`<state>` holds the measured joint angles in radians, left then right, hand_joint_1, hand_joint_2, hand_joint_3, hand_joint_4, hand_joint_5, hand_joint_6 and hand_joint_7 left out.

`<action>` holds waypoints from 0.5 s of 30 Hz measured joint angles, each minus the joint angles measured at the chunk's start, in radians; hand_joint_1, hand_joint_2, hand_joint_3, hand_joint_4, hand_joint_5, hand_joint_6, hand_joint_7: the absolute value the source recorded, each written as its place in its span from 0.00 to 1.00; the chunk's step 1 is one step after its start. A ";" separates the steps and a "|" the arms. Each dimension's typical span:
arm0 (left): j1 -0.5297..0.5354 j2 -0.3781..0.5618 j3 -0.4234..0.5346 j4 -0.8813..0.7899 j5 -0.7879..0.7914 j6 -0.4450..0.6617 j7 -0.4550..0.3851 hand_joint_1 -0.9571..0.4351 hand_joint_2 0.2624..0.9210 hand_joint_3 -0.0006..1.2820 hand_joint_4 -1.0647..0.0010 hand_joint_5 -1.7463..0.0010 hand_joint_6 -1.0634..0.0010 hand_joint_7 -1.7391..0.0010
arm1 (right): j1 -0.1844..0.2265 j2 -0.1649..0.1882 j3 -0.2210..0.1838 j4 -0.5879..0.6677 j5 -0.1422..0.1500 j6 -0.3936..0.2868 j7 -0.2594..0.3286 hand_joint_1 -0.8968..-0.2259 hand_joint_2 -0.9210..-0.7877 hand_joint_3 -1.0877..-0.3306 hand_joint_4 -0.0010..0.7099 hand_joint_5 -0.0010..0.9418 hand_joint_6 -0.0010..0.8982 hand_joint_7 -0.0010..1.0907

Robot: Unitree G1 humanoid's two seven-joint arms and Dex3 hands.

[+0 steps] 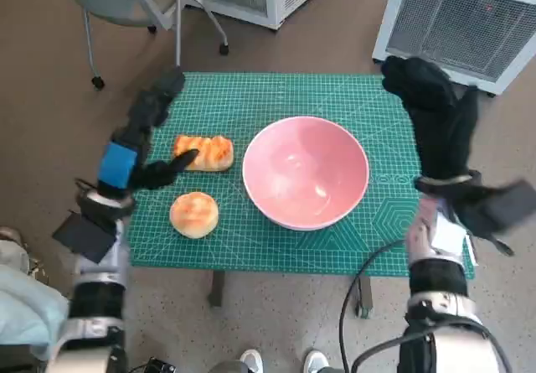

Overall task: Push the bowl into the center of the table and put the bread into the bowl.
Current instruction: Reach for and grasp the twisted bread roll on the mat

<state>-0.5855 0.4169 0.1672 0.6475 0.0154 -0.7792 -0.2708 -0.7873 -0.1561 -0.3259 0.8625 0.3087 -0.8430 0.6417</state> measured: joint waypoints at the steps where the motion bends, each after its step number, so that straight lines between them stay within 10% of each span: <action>1: -0.005 0.014 -0.003 0.001 0.017 0.003 0.005 0.30 0.96 0.04 0.90 1.00 0.90 0.92 | 0.014 -0.001 0.006 -0.026 0.001 -0.002 0.000 0.36 0.00 0.49 0.16 0.02 0.00 0.50; 15: -0.040 0.204 -0.115 -0.174 0.235 0.450 -0.111 0.55 0.70 0.00 0.98 1.00 0.89 0.97 | 0.083 -0.037 0.047 -0.156 -0.002 -0.016 -0.034 0.35 0.00 0.50 0.14 0.01 0.00 0.43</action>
<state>-0.6258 0.6212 0.0518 0.4733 0.2501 -0.3291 -0.3814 -0.7040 -0.1933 -0.2792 0.7067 0.3068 -0.8592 0.6073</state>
